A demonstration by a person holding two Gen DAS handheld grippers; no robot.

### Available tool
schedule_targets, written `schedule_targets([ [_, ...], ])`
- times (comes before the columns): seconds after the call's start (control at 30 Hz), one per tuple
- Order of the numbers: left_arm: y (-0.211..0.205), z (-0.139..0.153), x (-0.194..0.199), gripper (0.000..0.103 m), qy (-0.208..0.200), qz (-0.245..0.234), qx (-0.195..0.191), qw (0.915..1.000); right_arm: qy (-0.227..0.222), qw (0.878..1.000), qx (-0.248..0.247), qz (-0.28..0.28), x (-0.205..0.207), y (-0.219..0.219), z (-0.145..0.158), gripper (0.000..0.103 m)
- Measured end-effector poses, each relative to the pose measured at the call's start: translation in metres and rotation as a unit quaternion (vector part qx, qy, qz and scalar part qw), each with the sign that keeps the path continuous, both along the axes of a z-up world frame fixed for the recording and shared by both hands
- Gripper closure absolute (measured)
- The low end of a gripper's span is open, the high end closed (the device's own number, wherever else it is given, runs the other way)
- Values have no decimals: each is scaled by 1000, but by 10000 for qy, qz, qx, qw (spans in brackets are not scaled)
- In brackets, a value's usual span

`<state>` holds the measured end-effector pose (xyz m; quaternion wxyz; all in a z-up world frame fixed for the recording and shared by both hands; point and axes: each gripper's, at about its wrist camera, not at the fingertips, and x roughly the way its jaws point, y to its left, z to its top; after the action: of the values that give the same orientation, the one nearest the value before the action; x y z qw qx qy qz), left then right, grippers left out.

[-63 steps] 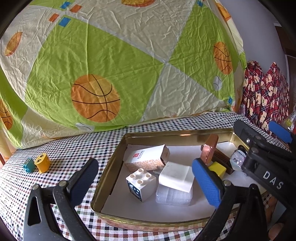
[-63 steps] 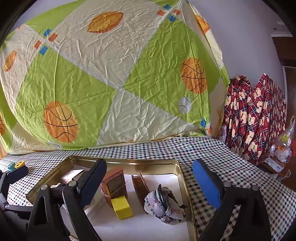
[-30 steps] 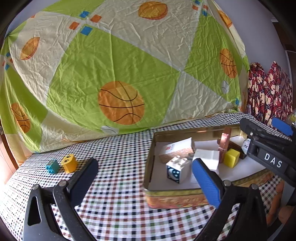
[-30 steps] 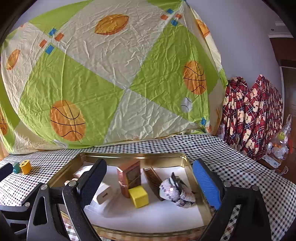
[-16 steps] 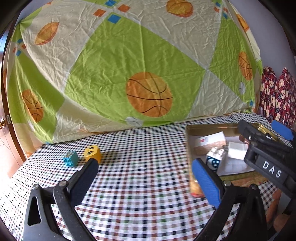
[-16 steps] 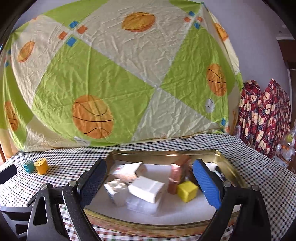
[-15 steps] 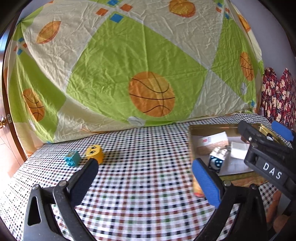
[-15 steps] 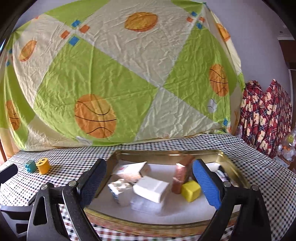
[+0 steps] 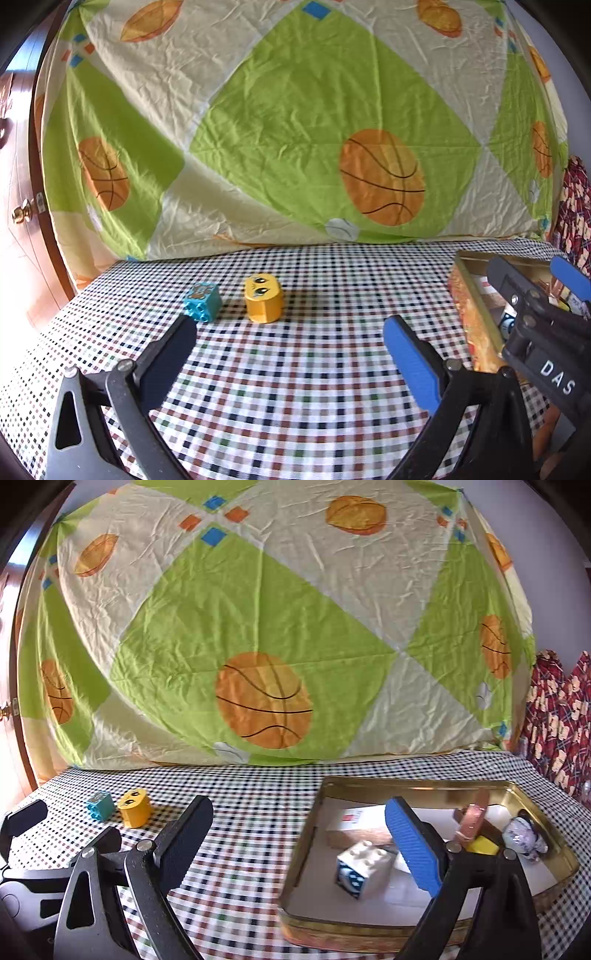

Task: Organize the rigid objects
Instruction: 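Move both tools away from the tray toward the yellow and blue blocks, then grasp the yellow face block with the right tool while the left tool grasps the blue bear block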

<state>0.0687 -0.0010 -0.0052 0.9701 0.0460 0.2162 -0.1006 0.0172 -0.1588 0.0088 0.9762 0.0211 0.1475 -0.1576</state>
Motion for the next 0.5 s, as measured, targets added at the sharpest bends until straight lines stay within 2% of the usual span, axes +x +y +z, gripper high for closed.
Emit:
schedule_targets([
  [0.33,36,-1,26,1,72,336,92,9994,180,9994,119,273,43,35,-4,7],
  [0.5,62,-4,50,1,255,657,240,9972,437,9977,247,446,68,47,-8,7],
])
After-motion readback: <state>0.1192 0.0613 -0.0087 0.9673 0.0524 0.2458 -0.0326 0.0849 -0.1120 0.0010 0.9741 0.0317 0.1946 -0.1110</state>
